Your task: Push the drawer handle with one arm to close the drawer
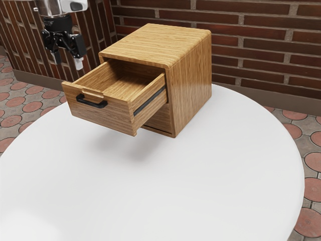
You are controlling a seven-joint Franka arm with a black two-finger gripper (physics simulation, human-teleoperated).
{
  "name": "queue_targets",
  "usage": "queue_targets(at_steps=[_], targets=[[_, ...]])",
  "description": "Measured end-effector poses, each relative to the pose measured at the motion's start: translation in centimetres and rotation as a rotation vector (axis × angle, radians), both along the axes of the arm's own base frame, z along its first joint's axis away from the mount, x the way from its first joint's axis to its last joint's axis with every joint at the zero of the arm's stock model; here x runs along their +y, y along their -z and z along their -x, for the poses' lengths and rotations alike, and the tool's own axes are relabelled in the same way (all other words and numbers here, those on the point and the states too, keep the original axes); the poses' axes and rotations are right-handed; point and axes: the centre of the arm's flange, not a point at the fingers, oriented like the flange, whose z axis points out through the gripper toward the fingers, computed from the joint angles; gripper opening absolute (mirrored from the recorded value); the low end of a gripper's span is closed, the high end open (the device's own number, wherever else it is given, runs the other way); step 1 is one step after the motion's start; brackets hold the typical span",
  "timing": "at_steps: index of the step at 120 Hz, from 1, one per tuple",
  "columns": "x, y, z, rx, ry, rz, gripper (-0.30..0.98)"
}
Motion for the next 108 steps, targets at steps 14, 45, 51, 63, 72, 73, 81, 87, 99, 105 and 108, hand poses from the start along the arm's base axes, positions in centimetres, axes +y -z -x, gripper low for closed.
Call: queue_targets(at_steps=[14, 45, 51, 63, 72, 73, 81, 87, 99, 105, 108], targets=[[0.0, 0.0, 0.0, 0.002, 0.010, 0.005, 0.69], [-1.0, -12.5, 6.6, -0.192, 0.039, -0.005, 0.69], [-1.2, -12.9, 7.4, -0.182, 0.046, -0.001, 0.69], [-1.4, -13.0, 8.0, -0.153, 0.049, 0.006, 0.69], [-1.5, -12.9, 8.2, -0.140, 0.046, 0.006, 0.69], [-1.5, -12.8, 8.2, -0.138, 0.045, 0.006, 0.69], [-1.5, -12.5, 8.2, -0.124, 0.028, 0.002, 0.69], [-1.3, -12.5, 8.3, -0.116, 0.004, -0.018, 0.69], [-1.3, -12.1, 8.7, -0.103, -0.040, -0.048, 0.69], [-2.3, -11.0, 12.1, -0.085, -0.045, -0.056, 0.69], [-3.6, -9.8, 13.9, -0.073, -0.028, -0.059, 0.69]])
